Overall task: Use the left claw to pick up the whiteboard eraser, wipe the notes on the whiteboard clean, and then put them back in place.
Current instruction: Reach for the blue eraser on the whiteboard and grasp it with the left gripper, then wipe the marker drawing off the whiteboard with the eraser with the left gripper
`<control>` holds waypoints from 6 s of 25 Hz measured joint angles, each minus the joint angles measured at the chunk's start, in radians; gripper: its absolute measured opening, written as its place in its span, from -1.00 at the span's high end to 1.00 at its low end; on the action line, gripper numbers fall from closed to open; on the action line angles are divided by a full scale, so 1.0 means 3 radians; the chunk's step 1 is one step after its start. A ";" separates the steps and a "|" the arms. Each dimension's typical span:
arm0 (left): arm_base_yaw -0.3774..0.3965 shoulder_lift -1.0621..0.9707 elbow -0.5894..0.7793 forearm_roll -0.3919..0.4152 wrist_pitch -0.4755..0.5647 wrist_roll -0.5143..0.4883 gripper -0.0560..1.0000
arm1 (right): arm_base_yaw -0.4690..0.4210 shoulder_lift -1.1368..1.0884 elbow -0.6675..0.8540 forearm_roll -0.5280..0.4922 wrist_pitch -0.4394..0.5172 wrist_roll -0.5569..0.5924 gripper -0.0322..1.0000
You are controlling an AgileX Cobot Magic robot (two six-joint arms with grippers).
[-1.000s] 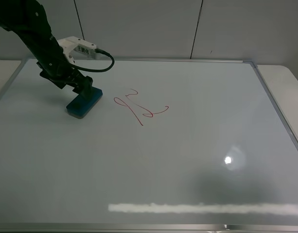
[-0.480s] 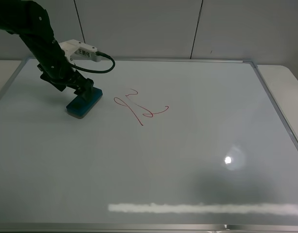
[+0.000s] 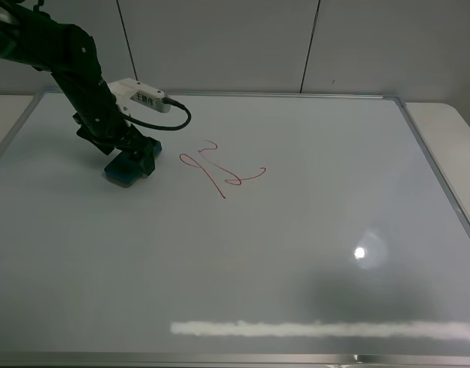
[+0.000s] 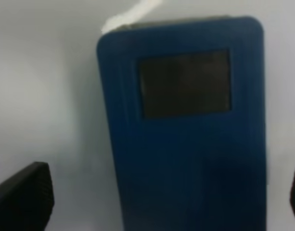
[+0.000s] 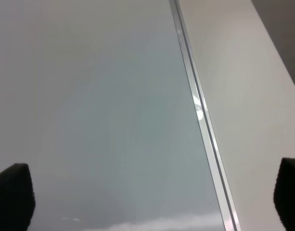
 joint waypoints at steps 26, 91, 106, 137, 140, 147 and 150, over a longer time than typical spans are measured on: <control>0.0000 0.0056 0.0000 0.0000 -0.0018 0.0000 -0.99 | 0.0000 0.0000 0.0000 0.0000 0.0000 0.0000 -0.98; -0.0531 0.0629 -0.1281 0.0281 0.0795 -0.0367 -0.15 | 0.0000 0.0000 0.0000 0.0000 0.0000 0.0000 -0.98; -0.0941 0.0755 -0.1299 0.0236 0.0734 -0.0358 -0.15 | 0.0000 0.0000 0.0000 0.0000 0.0000 0.0000 -0.98; -0.1188 0.0830 -0.1308 0.0153 0.0322 -0.0354 -0.15 | 0.0000 0.0000 0.0000 0.0000 0.0000 0.0000 -0.98; -0.0906 0.0830 -0.1312 0.0157 0.0255 -0.0303 -0.15 | 0.0000 0.0000 0.0000 0.0000 0.0000 0.0000 -0.98; -0.0310 0.0830 -0.1319 0.0157 0.0218 -0.0270 -0.15 | 0.0000 0.0000 0.0000 0.0000 0.0000 0.0000 -0.98; -0.0240 0.0826 -0.1323 0.0164 0.0251 -0.0270 -0.15 | 0.0000 0.0000 0.0000 0.0000 0.0000 0.0000 -0.98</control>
